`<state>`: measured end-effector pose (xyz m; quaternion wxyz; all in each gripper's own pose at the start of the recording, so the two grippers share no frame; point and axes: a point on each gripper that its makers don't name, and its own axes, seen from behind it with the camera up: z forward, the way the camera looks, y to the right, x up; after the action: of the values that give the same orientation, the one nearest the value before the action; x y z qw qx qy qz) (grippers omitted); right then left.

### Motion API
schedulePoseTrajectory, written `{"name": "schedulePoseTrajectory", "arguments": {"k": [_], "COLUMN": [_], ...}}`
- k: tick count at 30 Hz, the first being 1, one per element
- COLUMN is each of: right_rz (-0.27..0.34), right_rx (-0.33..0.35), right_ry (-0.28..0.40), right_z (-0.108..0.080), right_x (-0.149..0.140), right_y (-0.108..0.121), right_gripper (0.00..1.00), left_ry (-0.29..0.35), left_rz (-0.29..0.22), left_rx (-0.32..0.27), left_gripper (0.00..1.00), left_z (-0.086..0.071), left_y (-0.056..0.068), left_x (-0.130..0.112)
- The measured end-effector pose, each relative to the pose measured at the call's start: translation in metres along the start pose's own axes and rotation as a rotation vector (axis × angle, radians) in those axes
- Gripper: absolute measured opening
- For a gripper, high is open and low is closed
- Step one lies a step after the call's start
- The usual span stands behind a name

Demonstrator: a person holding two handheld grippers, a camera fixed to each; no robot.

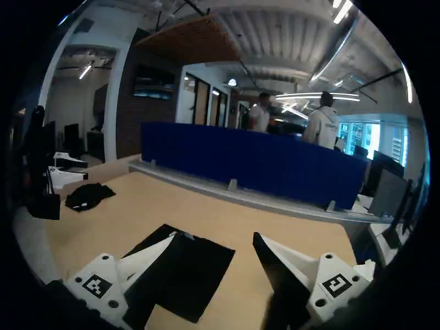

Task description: Fold towel

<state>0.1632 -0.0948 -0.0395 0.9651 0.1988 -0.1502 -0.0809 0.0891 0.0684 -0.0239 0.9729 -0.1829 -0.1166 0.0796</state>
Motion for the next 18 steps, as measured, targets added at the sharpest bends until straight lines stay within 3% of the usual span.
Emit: {"name": "schedulePoseTrajectory", "arguments": {"k": [6,18], "right_rz": [-0.037,-0.057], "right_rx": [0.079,0.103], "right_ry": [-0.078,-0.141], "right_z": [0.004,0.016], "right_x": [-0.017,-0.046], "right_y": [-0.016,-0.026], "right_gripper": [1.00,1.00], "left_ry": [-0.037,-0.090], "left_rz": [0.024,0.046], "left_rx": [-0.067,-0.136], "left_gripper": [0.89,0.89], "left_z": [0.005,0.015], "left_y": [0.016,0.039], "left_x": [-0.009,-0.037]}}
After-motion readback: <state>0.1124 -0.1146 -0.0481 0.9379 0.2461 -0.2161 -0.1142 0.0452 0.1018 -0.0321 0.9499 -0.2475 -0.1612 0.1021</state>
